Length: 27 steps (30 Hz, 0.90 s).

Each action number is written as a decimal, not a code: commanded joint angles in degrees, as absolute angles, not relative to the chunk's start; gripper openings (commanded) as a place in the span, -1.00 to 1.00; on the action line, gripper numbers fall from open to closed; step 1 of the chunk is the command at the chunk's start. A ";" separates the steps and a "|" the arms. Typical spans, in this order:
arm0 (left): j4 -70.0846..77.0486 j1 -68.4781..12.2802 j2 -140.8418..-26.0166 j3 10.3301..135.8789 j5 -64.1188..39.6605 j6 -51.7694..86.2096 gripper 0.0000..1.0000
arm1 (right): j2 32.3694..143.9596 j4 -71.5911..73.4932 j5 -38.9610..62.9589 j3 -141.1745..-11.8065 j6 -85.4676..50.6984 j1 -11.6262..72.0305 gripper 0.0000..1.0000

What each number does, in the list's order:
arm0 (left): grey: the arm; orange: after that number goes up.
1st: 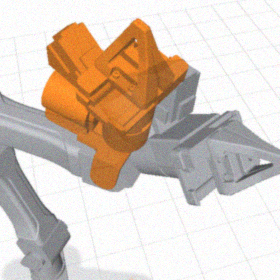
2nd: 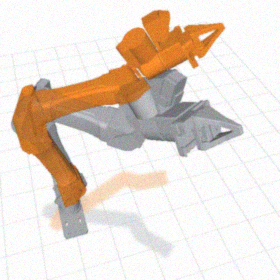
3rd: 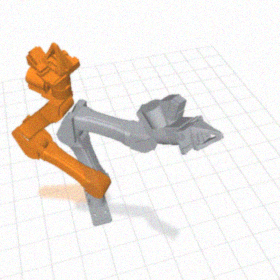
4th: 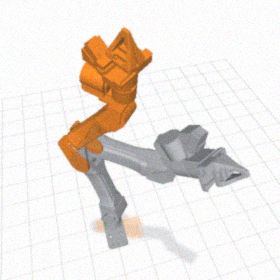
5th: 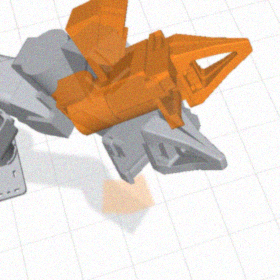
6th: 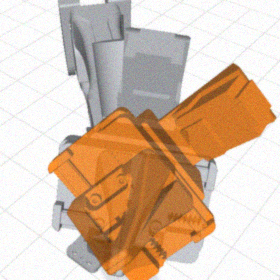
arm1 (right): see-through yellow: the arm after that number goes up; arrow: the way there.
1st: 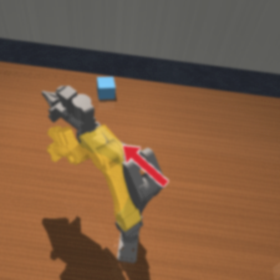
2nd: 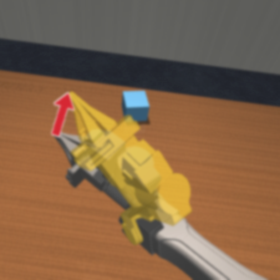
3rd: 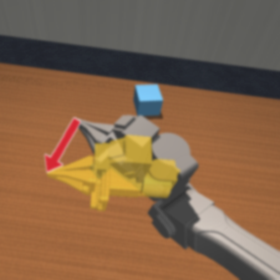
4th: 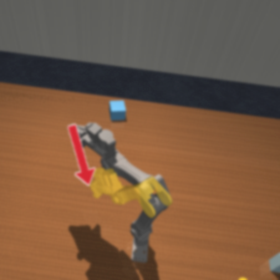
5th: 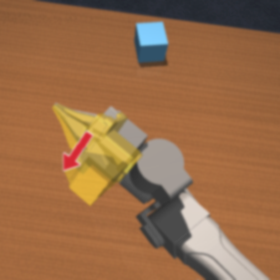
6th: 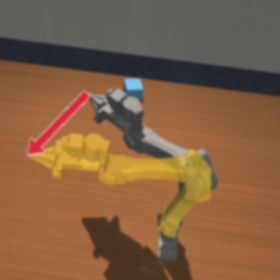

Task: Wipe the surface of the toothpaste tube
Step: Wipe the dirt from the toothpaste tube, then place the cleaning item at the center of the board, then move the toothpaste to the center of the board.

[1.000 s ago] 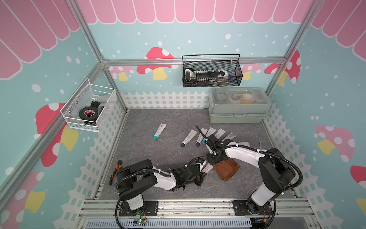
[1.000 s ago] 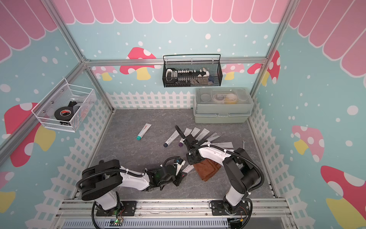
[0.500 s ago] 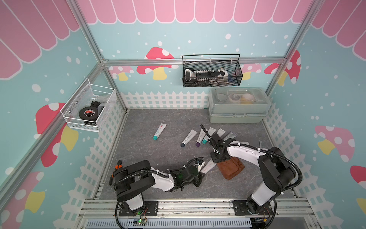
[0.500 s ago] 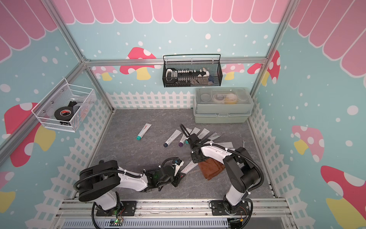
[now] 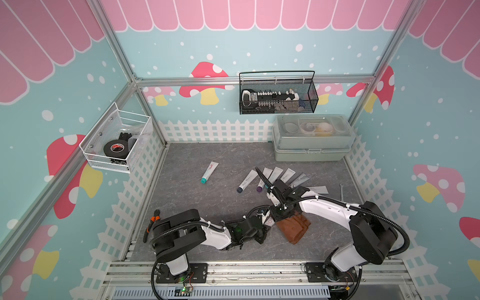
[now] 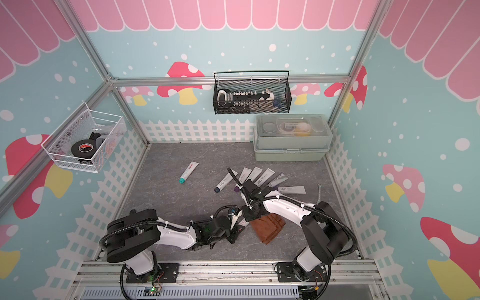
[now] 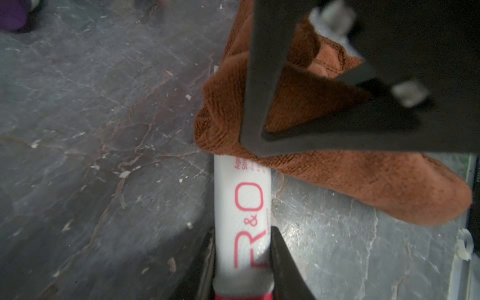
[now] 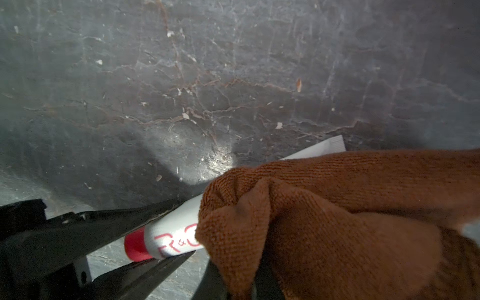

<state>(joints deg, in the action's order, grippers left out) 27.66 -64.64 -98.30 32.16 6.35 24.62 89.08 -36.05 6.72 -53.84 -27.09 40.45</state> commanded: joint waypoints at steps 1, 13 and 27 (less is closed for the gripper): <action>22.10 -64.59 -99.68 31.89 6.79 24.55 -0.50 | 92.72 -37.23 8.01 -51.95 -27.07 40.50 -0.86; 19.48 -64.31 -93.95 28.34 9.73 26.06 -0.50 | 92.17 -39.78 -9.15 -50.74 -28.43 32.37 -0.84; 6.63 -63.11 -86.99 26.19 22.19 32.48 -0.51 | 81.68 -42.42 -4.42 -53.04 -25.94 31.59 0.25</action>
